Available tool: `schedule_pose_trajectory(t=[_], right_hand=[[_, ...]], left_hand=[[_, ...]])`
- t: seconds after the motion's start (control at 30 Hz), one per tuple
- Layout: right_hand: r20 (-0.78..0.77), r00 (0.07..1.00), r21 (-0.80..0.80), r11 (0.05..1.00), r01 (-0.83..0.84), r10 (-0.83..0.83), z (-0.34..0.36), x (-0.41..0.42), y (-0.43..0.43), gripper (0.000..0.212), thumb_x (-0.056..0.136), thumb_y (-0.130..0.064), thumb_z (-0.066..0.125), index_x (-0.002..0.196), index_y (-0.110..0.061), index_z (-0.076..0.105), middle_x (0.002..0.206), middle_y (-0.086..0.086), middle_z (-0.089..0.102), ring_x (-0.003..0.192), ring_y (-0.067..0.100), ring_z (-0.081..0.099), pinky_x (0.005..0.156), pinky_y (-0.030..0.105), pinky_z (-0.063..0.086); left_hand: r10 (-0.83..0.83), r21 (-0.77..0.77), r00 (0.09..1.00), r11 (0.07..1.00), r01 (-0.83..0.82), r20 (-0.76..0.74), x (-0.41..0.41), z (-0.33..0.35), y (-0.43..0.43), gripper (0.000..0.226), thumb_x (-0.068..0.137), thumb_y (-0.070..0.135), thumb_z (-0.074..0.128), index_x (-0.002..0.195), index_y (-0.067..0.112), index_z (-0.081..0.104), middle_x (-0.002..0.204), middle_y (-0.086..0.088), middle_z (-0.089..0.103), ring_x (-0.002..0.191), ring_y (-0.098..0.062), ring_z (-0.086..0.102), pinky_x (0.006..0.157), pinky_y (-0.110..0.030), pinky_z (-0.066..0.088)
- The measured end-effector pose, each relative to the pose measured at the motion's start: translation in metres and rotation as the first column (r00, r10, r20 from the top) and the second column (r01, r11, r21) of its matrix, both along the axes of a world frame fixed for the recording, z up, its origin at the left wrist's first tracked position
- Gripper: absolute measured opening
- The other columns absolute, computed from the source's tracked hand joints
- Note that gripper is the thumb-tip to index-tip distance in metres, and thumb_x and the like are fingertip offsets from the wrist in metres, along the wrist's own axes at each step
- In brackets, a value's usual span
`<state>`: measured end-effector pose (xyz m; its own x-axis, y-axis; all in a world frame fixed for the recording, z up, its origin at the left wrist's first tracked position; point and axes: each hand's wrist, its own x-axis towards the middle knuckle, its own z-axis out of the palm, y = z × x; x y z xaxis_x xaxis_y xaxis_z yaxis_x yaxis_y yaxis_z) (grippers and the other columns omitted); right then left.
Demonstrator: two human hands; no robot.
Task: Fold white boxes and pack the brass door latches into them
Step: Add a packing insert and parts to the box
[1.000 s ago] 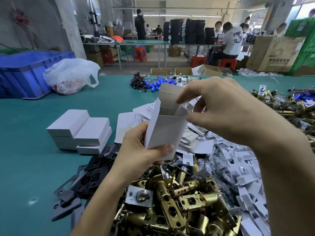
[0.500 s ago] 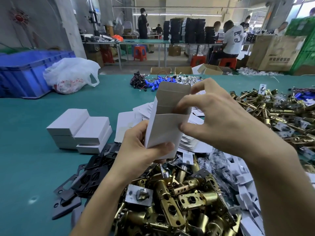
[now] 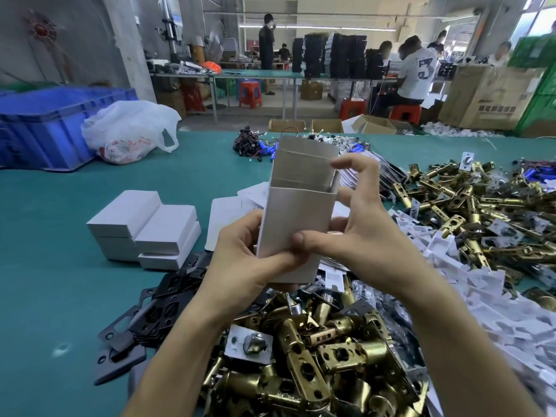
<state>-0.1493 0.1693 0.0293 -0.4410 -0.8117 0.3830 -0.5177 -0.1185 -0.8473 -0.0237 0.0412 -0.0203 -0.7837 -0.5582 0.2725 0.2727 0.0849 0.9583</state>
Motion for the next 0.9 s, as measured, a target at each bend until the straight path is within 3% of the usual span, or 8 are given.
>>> schedule_pose_trajectory(t=[0.13, 0.23, 0.33, 0.47, 0.57, 0.67, 0.77, 0.9], right_hand=[[0.214, 0.977, -0.062, 0.998, 0.022, -0.008, -0.019, 0.000, -0.008, 0.097, 0.072, -0.019, 0.084, 0.140, -0.053, 0.024, 0.111, 0.009, 0.071, 0.087, 0.028, 0.075, 0.080, 0.048, 0.060], [0.268, 0.962, 0.059, 0.998, 0.037, -0.052, -0.026, -0.005, -0.016, 0.069, 0.079, -0.045, 0.078, 0.139, -0.033, 0.045, 0.111, 0.006, 0.070, 0.100, 0.024, 0.071, 0.084, 0.039, 0.059], [0.050, 0.991, 0.249, 0.963, 0.106, -0.122, -0.026, -0.009, -0.032, 0.029, 0.096, -0.040, 0.058, 0.109, -0.016, 0.069, 0.099, 0.002, 0.071, 0.091, 0.020, 0.067, 0.084, 0.036, 0.056], [-0.359, 0.914, 0.543, 0.839, 0.041, 0.187, -0.027, 0.000, -0.067, 0.019, 0.093, -0.028, 0.065, 0.108, -0.018, 0.073, 0.100, -0.001, 0.072, 0.090, 0.012, 0.062, 0.080, 0.025, 0.048], [-0.364, 0.876, 0.673, 0.740, 0.012, 0.317, -0.034, 0.010, -0.090, 0.022, 0.088, -0.023, 0.068, 0.110, -0.023, 0.073, 0.091, -0.007, 0.068, 0.091, 0.014, 0.061, 0.076, 0.025, 0.050], [-0.285, 0.882, 0.757, 0.652, -0.032, 0.374, -0.041, 0.016, -0.104, 0.040, 0.088, -0.027, 0.070, 0.127, -0.029, 0.063, 0.128, -0.002, 0.062, 0.105, 0.016, 0.061, 0.092, 0.031, 0.053], [-0.377, 0.791, 0.815, 0.578, 0.036, 0.482, -0.050, 0.024, -0.113, 0.056, 0.089, -0.041, 0.070, 0.140, -0.035, 0.050, 0.147, 0.001, 0.044, 0.127, 0.022, 0.049, 0.106, 0.037, 0.044], [-0.500, 0.746, 0.759, 0.638, 0.133, 0.440, -0.057, 0.029, -0.115, 0.048, 0.087, -0.050, 0.068, 0.126, -0.022, 0.061, 0.135, 0.006, 0.053, 0.124, 0.026, 0.051, 0.099, 0.036, 0.046]], left_hand=[[0.024, -0.008, 1.000, 1.000, -0.024, -0.008, -0.001, 0.000, 0.001, 0.050, 0.068, 0.016, 0.089, 0.114, 0.012, 0.070, 0.097, -0.013, 0.076, 0.081, -0.028, 0.077, 0.057, -0.039, 0.062], [0.166, 0.074, 0.985, 0.984, -0.163, -0.043, -0.001, 0.000, -0.002, 0.050, 0.062, 0.025, 0.089, 0.108, 0.014, 0.071, 0.096, -0.009, 0.077, 0.078, -0.030, 0.077, 0.054, -0.034, 0.061], [0.426, 0.214, 0.902, 0.890, -0.403, -0.071, 0.001, 0.001, -0.013, 0.049, 0.059, 0.027, 0.087, 0.102, 0.015, 0.068, 0.092, -0.001, 0.075, 0.076, -0.028, 0.076, 0.053, -0.034, 0.061], [0.534, 0.253, 0.838, 0.831, -0.496, -0.112, 0.007, 0.004, -0.027, 0.030, 0.073, 0.013, 0.086, 0.094, 0.020, 0.067, 0.084, 0.006, 0.075, 0.073, -0.020, 0.075, 0.053, -0.032, 0.060], [0.513, 0.231, 0.846, 0.849, -0.475, -0.149, 0.010, 0.008, -0.026, 0.036, 0.063, 0.015, 0.091, 0.092, 0.018, 0.071, 0.081, 0.004, 0.076, 0.066, -0.020, 0.074, 0.048, -0.031, 0.058], [0.489, 0.205, 0.855, 0.867, -0.454, -0.175, 0.010, 0.013, -0.024, 0.035, 0.058, 0.015, 0.091, 0.089, 0.018, 0.075, 0.082, -0.001, 0.076, 0.062, -0.023, 0.072, 0.046, -0.033, 0.057], [0.458, 0.187, 0.872, 0.884, -0.428, -0.174, 0.012, 0.015, -0.022, 0.033, 0.059, 0.018, 0.089, 0.089, 0.020, 0.076, 0.084, -0.002, 0.076, 0.067, -0.024, 0.073, 0.047, -0.033, 0.056], [0.454, 0.169, 0.877, 0.888, -0.429, -0.159, 0.011, 0.016, -0.020, 0.035, 0.056, 0.016, 0.093, 0.087, 0.022, 0.077, 0.087, -0.003, 0.076, 0.077, -0.029, 0.072, 0.049, -0.035, 0.057]])
